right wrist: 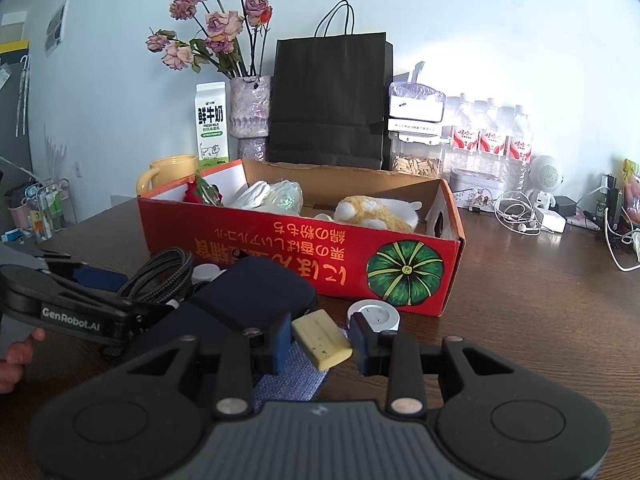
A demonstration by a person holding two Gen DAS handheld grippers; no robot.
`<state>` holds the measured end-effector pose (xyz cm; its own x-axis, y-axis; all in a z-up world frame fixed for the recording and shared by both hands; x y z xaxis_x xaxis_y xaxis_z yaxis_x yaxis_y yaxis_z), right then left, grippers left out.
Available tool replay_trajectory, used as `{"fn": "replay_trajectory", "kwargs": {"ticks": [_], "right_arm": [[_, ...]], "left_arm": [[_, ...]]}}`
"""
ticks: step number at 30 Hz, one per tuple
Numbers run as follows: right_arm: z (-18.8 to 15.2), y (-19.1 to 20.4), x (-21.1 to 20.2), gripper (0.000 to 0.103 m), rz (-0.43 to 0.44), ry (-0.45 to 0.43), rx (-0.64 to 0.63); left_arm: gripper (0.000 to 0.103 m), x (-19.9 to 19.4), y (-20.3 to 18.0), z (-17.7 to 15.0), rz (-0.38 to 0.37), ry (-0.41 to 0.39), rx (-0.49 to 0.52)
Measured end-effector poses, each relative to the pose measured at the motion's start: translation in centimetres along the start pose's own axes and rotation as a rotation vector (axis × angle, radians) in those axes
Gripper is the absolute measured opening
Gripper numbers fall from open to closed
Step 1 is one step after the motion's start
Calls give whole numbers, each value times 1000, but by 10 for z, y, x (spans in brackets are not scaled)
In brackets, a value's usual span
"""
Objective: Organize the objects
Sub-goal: 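Grasp the black braided cable with the left tool while the right tool holds the soap, then carry the cable with the left tool into the box while the right tool drops the soap there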
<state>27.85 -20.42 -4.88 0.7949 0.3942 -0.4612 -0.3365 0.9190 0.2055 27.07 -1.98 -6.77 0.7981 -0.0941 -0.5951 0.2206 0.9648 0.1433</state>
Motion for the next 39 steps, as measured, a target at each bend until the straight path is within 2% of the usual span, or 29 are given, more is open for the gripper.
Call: {"fn": "replay_trajectory", "kwargs": {"ticks": [5, 7, 22, 30, 39], "right_arm": [[0, 0, -1, 31, -4, -6, -1], [1, 0, -1, 31, -5, -12, -2], [4, 2, -6, 31, -11, -41, -13], [25, 12, -9, 31, 10, -87, -34], [67, 30, 8, 31, 33, -142, -64]], "left_arm": [[85, -9, 1, 0, 19, -10, 12], [79, -12, 1, 0, 21, -13, 12], [79, -34, 4, 15, 43, -66, 32], [79, -42, 7, 42, 56, -125, 45], [79, -38, 9, 87, 63, -201, 51]]}}
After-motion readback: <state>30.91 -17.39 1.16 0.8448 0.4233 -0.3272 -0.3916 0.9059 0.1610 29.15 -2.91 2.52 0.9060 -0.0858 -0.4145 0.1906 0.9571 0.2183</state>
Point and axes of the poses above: each gripper's, at about its wrist camera, not at the fingertips, and x roughly the way its jaws point, y to its left, z to its top, the point moved 8 cm from there along x, roughly the way its jaws point, and after that the axes turned 14 degrees about x, right-handed, at the moved point
